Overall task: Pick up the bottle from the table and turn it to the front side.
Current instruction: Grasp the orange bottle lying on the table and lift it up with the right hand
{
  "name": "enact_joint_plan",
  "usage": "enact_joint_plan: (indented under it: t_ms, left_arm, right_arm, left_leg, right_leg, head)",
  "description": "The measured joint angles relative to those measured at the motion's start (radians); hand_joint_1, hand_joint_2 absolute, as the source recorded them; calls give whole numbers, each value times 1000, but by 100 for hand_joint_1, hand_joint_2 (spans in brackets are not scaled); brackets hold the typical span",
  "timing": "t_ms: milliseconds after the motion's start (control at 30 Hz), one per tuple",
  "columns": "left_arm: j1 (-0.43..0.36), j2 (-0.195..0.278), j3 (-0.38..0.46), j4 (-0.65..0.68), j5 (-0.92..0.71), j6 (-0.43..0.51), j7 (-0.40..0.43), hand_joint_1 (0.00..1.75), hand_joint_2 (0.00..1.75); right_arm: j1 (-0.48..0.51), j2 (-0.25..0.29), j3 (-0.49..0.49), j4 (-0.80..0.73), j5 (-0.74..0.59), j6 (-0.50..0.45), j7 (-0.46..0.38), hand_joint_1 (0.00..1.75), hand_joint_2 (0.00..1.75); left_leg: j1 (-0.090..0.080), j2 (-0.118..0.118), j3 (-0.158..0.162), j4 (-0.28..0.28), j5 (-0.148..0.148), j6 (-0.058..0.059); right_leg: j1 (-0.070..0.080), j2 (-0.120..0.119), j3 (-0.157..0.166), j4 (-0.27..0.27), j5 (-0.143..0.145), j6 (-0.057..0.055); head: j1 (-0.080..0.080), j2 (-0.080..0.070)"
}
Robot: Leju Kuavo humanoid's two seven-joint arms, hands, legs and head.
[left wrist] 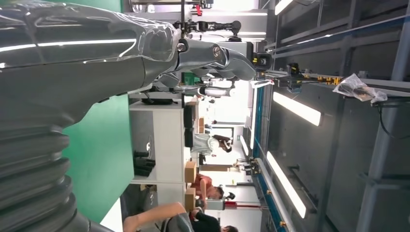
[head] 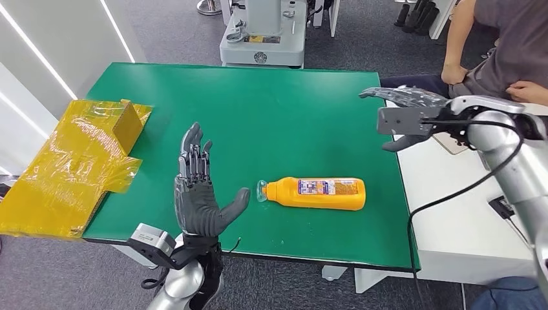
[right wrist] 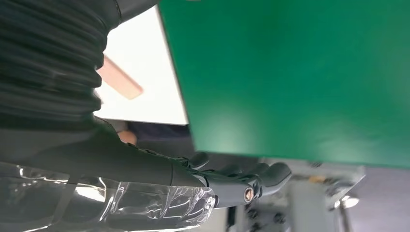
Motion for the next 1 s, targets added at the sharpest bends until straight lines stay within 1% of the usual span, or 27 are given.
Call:
enact_joint_plan:
  t_ms: [67,200,267,367,467,567,733,1000]
  left_arm:
    - [-7,-1,0,0,0,1,1,0,175]
    - [-15,-3,0,1,2,1,2,0,175]
    - [-20,-5,0,4,3,1,2,0,175]
    - [-30,-9,0,9,4,1,2,0,175]
    - [-33,-11,0,11,6,1,2,0,175]
    - [-33,-12,-1,14,8,0,4,0,175]
    - [-35,-12,-1,20,9,0,8,0,175]
    - [-36,-13,-1,29,13,7,8,0,175]
  right_arm:
    - [-27,60,57,84,-11,-14,-13,0,175]
    - [-29,165,145,228,-20,-58,-48,0,175]
    - [-18,202,177,287,-16,-80,-55,0,175]
    - [2,241,212,351,-10,-90,-57,0,175]
    - [16,263,239,401,-6,-89,-53,0,175]
    - [28,274,262,433,11,-100,-42,0,175]
    - [48,278,297,471,40,-128,-11,0,175]
    - [62,278,322,506,55,-140,13,0,175]
  left_leg:
    - [0,0,1,0,0,0]
    - [1,-3,0,0,1,-2]
    - [1,-4,-1,0,2,-2]
    - [0,-4,-1,0,1,-2]
    - [0,-4,-2,0,1,-2]
    - [0,-4,-2,1,1,-2]
    - [0,-4,-2,1,1,-2]
    - [0,-4,-1,0,1,-2]
  right_leg:
    - [1,0,0,0,0,0]
    - [1,-2,0,0,0,-1]
    - [1,-4,0,0,0,-1]
    - [1,-4,0,0,0,0]
    - [1,-4,0,-1,0,0]
    - [1,-4,0,-1,0,0]
    - [1,-3,0,-2,0,0]
    - [1,-3,-1,-1,0,0]
  head:
    - [0,0]
    - [0,0]
    - [0,0]
    - [0,0]
    - [0,0]
    - [0,0]
    - [0,0]
    - [0,0]
